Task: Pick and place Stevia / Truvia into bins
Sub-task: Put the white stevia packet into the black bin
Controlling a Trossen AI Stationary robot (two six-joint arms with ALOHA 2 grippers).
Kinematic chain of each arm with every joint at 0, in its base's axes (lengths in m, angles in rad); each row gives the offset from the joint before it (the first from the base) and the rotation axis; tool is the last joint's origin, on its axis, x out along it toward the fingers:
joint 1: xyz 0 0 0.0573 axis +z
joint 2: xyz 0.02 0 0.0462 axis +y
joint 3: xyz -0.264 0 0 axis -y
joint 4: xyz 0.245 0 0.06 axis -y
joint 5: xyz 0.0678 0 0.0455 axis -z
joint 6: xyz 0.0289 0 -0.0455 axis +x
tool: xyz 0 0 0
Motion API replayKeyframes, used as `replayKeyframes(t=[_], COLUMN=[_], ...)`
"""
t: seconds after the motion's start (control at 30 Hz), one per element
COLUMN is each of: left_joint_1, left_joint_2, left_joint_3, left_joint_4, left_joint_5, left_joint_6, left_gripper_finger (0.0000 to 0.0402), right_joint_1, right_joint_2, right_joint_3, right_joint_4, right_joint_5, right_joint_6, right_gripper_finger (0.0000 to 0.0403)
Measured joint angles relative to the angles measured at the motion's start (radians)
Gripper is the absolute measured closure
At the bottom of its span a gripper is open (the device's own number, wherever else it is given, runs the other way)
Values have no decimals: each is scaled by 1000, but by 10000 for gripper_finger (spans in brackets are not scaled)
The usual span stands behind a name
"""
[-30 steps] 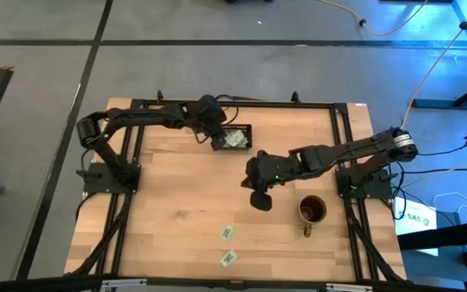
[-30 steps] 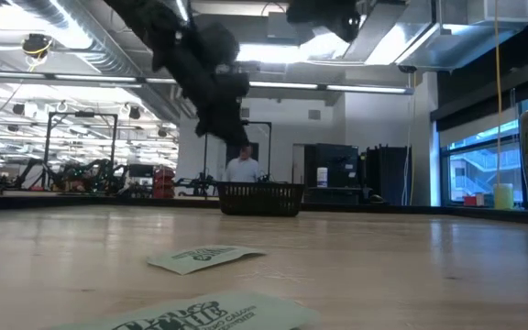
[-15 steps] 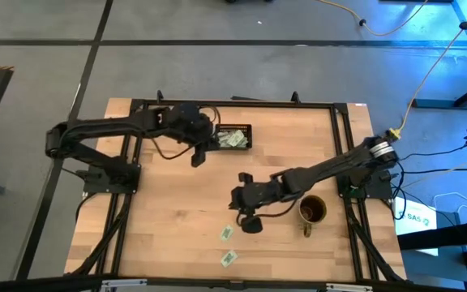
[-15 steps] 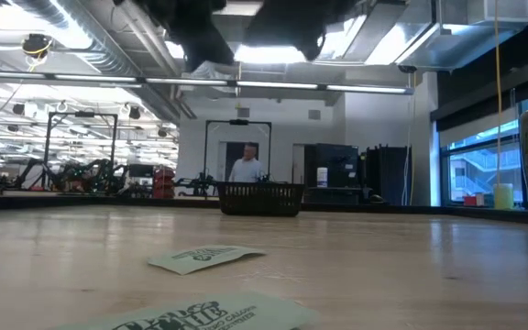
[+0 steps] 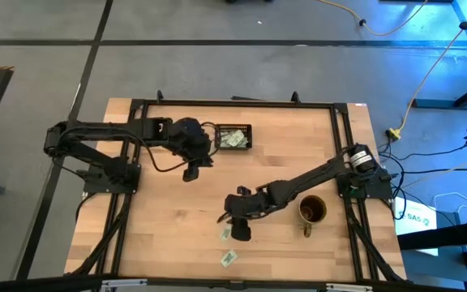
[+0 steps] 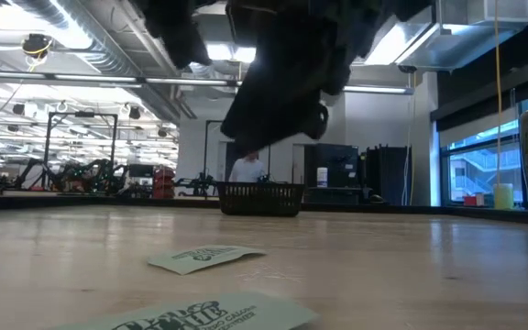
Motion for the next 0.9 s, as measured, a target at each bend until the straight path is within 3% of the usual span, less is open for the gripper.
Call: replayKeyframes(t=[0.37,0.9], left_joint_1=[-102,-164], left_joint_2=[1,1], left_joint_3=[0,0], left_joint_4=[-76,-75], left_joint_5=[0,-1], left_joint_6=[-7,-8], left_gripper_finger=[343,343], right_joint_1=[48,56], right_joint_2=[70,140], right_joint_3=[0,0], right_joint_4=[5,17], right_joint_5=[32,44], right_joint_6=[-213,-264], right_gripper_finger=[278,320])
